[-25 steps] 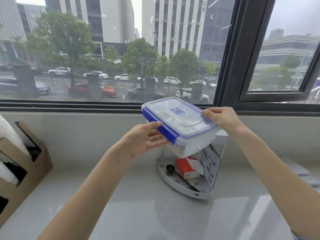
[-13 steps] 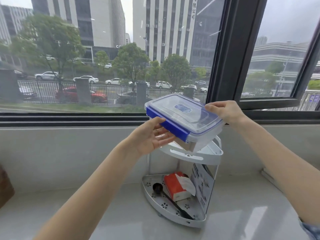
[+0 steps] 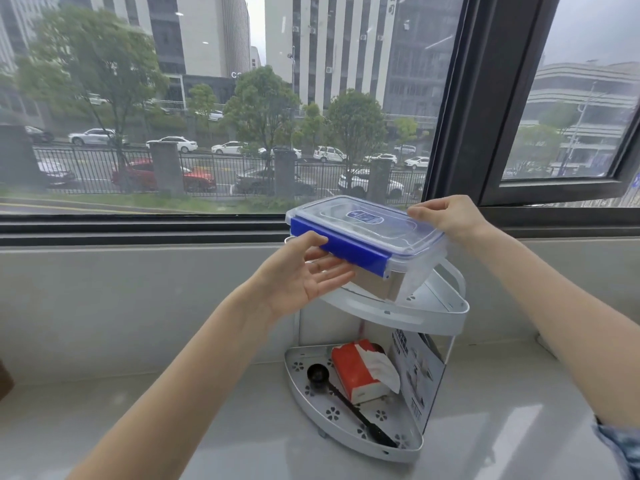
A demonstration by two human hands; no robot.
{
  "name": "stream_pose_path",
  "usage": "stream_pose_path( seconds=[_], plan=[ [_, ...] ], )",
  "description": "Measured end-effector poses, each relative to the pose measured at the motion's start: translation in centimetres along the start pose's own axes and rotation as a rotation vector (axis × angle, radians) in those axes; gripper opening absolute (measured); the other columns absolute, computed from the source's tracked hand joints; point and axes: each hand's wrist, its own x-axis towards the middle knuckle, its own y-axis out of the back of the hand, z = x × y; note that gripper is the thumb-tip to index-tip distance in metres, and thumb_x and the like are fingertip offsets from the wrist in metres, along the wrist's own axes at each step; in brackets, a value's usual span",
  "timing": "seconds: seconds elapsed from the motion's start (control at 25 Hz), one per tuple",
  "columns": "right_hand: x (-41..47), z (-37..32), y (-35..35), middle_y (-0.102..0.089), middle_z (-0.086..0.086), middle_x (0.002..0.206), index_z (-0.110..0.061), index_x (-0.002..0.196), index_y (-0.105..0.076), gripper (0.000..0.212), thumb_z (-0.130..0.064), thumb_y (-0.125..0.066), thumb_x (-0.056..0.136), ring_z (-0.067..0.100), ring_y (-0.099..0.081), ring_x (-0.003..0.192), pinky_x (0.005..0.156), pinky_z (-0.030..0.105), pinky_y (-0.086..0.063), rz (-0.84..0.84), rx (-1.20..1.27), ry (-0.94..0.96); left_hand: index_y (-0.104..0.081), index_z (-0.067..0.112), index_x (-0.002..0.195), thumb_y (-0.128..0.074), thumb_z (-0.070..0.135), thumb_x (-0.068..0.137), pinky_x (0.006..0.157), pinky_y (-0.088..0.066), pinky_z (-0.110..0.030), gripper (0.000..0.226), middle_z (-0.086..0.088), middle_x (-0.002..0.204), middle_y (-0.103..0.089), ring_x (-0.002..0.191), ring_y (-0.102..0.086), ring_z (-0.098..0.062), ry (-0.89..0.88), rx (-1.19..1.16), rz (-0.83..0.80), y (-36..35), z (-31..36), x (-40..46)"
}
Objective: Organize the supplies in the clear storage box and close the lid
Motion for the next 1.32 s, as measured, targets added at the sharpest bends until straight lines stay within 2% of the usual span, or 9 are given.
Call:
stream_pose_path(
  seconds=[0.28,0.4,0.52,0.72,0.96,1.12,1.24,1.32],
  plan=[
    [0.5,-0.1,-0.2,-0.065,0.001,0.095,-0.013,0.098,-0.073,0.029,-0.031,-0.072,0.076,0.013,-0.054,0.094,0.077,0.025,-0.038,-0.003,-0.011,-0.025,-0.046,-0.003,0.121,-0.050,0.012,0.084,0.075,-0.056,-0.034,0.040,-0.022,0.115,-0.058,0.093,-0.064,-0.029,0.012,-0.057,-0.007,0.1,-0.2,0.0],
    [0.8,0.3,-0.4,-0.066,0.002,0.094,-0.012,0.098,-0.073,0.029,-0.029,-0.073,0.075,0.013,-0.054,0.092,0.073,0.022,-0.040,-0.024,-0.019,-0.034,-0.044,-0.005,0.123,-0.050,0.011,0.084,0.075,-0.056,-0.032,0.042,-0.023,0.113,-0.058,0.092,-0.064,-0.029,0.032,-0.066,-0.001,0.4,-0.9,0.2],
    [0.5,1.0,-1.0,-0.066,0.003,0.096,-0.010,0.098,-0.073,0.028,-0.027,-0.071,0.077,0.015,-0.055,0.095,0.082,0.027,-0.041,-0.041,-0.061,-0.044,-0.046,-0.004,0.118,-0.051,0.013,0.084,0.077,-0.056,-0.032,0.039,-0.023,0.108,-0.063,0.092,-0.066,-0.029,0.059,-0.062,-0.013,0.8,-1.4,0.4],
    [0.0,1.1,-1.2,-0.066,0.004,0.088,-0.010,0.097,-0.073,0.024,-0.027,-0.067,0.081,0.017,-0.056,0.088,0.077,0.026,-0.041,-0.043,-0.264,0.017,-0.042,-0.004,0.122,-0.049,0.014,0.086,0.072,-0.058,-0.032,0.041,-0.025,0.117,-0.060,0.092,-0.066,-0.030,0.084,-0.018,0.002,0.9,-1.4,0.4],
    [-0.5,0.4,-1.7,-0.069,0.012,0.109,-0.011,0.105,-0.069,0.026,-0.027,-0.056,0.088,0.019,-0.054,0.091,0.085,0.029,-0.042,-0.048,-0.350,0.019,-0.043,-0.006,0.123,-0.047,0.018,0.088,0.074,-0.057,-0.032,0.043,-0.025,0.126,-0.056,0.101,-0.063,-0.031,0.118,0.068,-0.018,0.9,-0.7,-0.4],
    [-1.2,-0.9,-1.8,-0.067,0.012,0.117,-0.012,0.114,-0.065,0.030,-0.025,-0.050,0.091,0.026,-0.060,0.105,0.090,0.030,-0.043,-0.120,-0.452,0.061,-0.043,-0.003,0.126,-0.049,0.022,0.086,0.078,-0.056,-0.036,0.048,-0.024,0.130,-0.053,0.105,-0.060,-0.030,0.132,0.158,0.003,0.6,0.6,-1.4],
    [-1.9,-2.7,-2.0,-0.065,0.011,0.121,-0.013,0.119,-0.061,0.032,-0.024,-0.048,0.092,0.026,-0.059,0.110,0.092,0.030,-0.044,-0.149,-0.494,0.122,-0.039,0.004,0.129,-0.048,0.024,0.086,0.083,-0.052,-0.040,0.048,-0.022,0.130,-0.052,0.107,-0.058,-0.030,0.093,0.217,0.057,0.2,2.2,-2.2],
    [-2.6,-4.3,-2.1,-0.061,0.010,0.128,-0.014,0.124,-0.057,0.035,-0.025,-0.048,0.092,0.027,-0.055,0.116,0.100,0.035,-0.042,-0.126,-0.511,0.144,-0.045,0.009,0.120,-0.047,0.024,0.086,0.084,-0.050,-0.040,0.037,-0.017,0.126,-0.051,0.104,-0.057,-0.028,0.021,0.292,0.135,-0.2,3.1,-3.2]
  ],
)
